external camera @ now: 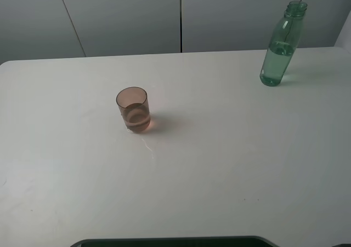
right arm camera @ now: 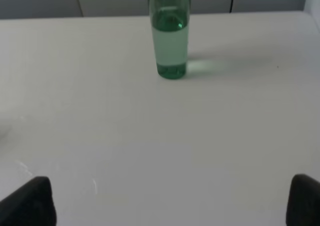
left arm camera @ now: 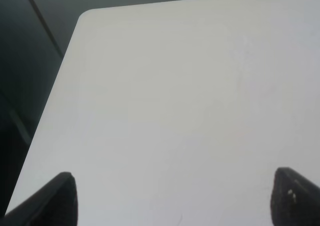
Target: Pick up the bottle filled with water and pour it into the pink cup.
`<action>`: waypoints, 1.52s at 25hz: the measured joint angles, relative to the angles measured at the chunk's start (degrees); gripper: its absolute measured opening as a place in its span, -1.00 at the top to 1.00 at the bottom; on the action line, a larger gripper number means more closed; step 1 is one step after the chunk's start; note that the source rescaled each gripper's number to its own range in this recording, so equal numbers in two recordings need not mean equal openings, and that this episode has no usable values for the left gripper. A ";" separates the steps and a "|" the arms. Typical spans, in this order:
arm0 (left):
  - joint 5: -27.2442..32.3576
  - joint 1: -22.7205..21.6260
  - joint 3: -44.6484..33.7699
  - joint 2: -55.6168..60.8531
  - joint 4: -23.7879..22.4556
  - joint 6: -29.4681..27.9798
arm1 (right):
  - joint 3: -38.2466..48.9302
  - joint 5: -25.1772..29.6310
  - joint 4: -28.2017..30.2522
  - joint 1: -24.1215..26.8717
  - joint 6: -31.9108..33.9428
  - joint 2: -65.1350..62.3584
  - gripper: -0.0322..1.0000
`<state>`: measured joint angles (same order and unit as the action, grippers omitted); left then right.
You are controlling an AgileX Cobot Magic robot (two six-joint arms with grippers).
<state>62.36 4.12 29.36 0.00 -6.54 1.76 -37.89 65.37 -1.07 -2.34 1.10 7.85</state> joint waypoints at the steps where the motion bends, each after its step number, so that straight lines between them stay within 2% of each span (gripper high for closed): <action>1: 0.00 0.00 0.00 -0.05 0.00 0.00 | 1.00 -0.67 0.00 0.00 -0.13 -1.80 -1.00; 5: 0.00 0.00 0.00 0.00 0.00 0.00 | 4.94 -1.68 0.48 0.00 -0.36 -7.55 -1.00; 11: 0.00 0.00 0.00 0.00 0.10 0.00 | 8.37 -2.09 1.38 0.00 -1.10 -7.67 -1.00; 38: 0.00 0.00 0.00 0.00 0.23 0.12 | 8.47 -2.14 0.47 0.00 -1.10 -7.94 -1.00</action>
<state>62.36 4.12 29.36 0.00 -6.31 1.89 -29.42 63.23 -0.59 -2.34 0.00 -0.09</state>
